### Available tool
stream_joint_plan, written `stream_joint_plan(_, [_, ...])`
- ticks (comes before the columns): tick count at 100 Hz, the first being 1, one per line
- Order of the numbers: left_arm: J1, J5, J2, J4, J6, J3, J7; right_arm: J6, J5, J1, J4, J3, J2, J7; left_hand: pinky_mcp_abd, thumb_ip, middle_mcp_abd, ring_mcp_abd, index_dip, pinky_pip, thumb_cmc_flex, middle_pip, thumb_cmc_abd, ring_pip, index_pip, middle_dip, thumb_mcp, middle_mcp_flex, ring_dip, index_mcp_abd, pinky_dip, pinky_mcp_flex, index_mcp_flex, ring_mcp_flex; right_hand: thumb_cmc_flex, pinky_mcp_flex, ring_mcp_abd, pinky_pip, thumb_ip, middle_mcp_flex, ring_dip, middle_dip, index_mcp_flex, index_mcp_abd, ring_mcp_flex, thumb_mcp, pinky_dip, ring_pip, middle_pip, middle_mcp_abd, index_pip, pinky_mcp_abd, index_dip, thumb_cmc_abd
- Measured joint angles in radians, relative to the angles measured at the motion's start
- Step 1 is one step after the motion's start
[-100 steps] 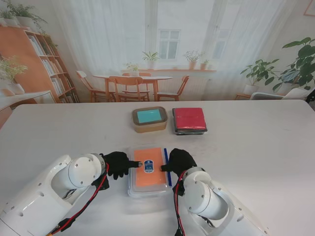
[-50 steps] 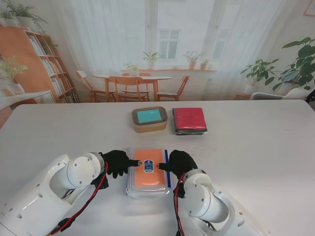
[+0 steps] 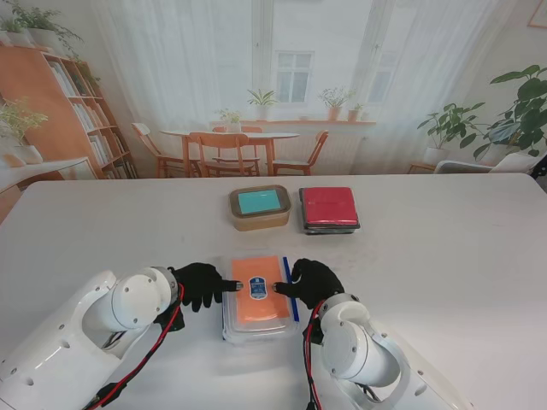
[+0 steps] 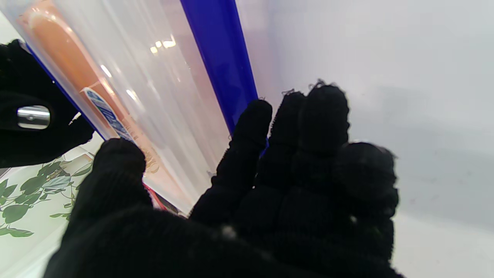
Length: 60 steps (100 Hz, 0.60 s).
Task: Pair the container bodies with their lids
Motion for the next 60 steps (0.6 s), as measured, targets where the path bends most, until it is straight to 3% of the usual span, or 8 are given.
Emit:
stream_joint_plan(18, [0.0,0.005,0.002,0.001,0.002,0.0,-0.009,-0.013,-0.023,0.0,0.001,-0.001,0.001,-0.002,0.0,0.0,-0.001,0.0,-0.011,0.0,0.01,0.0,-0.01,0.0,-0.026,0.0,0.0,0.0,0.0,-0.017,0.0,0.0,0.0,0.0,0.0,-0.018,-0.001,-0.027,0.003,-0.098,0.013,-0.002,-0.068,-0.027,-0.123,-0.011,-0.043,-0.028,-0.012,0.002,0.011,-0.033,0.0,0.002])
stream_joint_plan(28, [-0.001,0.008,0.003,0.001,0.004,0.001,-0.017,-0.024,-0.039,0.0,0.002,-0.001,0.001,-0.007,0.0,0.0,-0.001,0.0,-0.014,0.0,0.011,0.0,-0.01,0.0,-0.052,0.0,0.0,0.0,0.0,-0.035,0.0,0.0,0.0,0.0,0.0,-0.174,0.031,-0.091,0.003,-0.223,0.026,-0.029,-0.139,-0.071,-0.292,-0.011,-0.02,-0.102,-0.05,0.002,-0.037,-0.035,-0.026,0.004])
stream_joint_plan(35, [-0.007,0.017,0.006,0.001,0.008,0.006,-0.038,-0.031,-0.04,0.0,0.003,-0.001,0.001,-0.02,0.0,0.0,-0.001,0.0,-0.024,0.0,0.032,0.0,-0.012,0.0,-0.071,0.0,0.0,0.0,0.0,-0.055,0.0,0.0,-0.001,0.0,0.0,-0.298,0.059,-0.157,0.003,-0.309,0.023,-0.064,-0.19,-0.097,-0.403,-0.011,0.031,-0.185,-0.09,-0.024,-0.08,-0.005,-0.054,0.006])
stream_joint_plan(39, [-0.011,0.022,0.009,0.001,0.012,0.009,-0.056,-0.034,-0.041,-0.001,0.003,-0.001,0.0,-0.027,0.0,0.0,-0.001,0.0,-0.024,0.0,0.032,0.0,-0.012,0.0,-0.074,-0.001,0.0,0.0,0.0,-0.064,0.0,0.0,-0.002,0.0,0.0,-0.366,0.068,-0.21,0.003,-0.345,0.01,-0.096,-0.2,-0.104,-0.451,-0.011,0.062,-0.231,-0.121,-0.031,-0.096,0.041,-0.066,0.007])
stream_joint_plan(50, [-0.014,0.023,0.012,0.001,0.02,0.01,-0.065,-0.036,-0.029,0.0,0.009,0.001,-0.005,-0.047,0.0,0.0,-0.001,-0.001,-0.025,0.0,0.032,0.0,-0.023,0.0,-0.079,-0.003,-0.001,0.0,0.0,-0.078,0.0,0.001,-0.002,0.0,0.0,-0.514,0.093,-0.353,0.003,-0.43,-0.026,-0.163,-0.262,-0.14,-0.55,-0.011,0.075,-0.353,-0.194,-0.065,-0.153,0.162,-0.09,-0.004])
stream_joint_plan(60, [-0.007,0.024,0.009,0.001,0.02,-0.002,-0.048,-0.035,0.005,0.004,0.015,0.0,-0.009,-0.045,-0.001,0.0,-0.001,-0.001,-0.036,0.0,0.032,0.0,-0.032,0.0,-0.097,-0.008,-0.001,0.0,0.0,-0.078,-0.001,0.001,-0.002,0.001,0.0,-0.591,0.123,-0.44,0.003,-0.476,-0.055,-0.206,-0.315,-0.19,-0.612,-0.011,0.076,-0.442,-0.241,-0.077,-0.183,0.226,-0.104,-0.007])
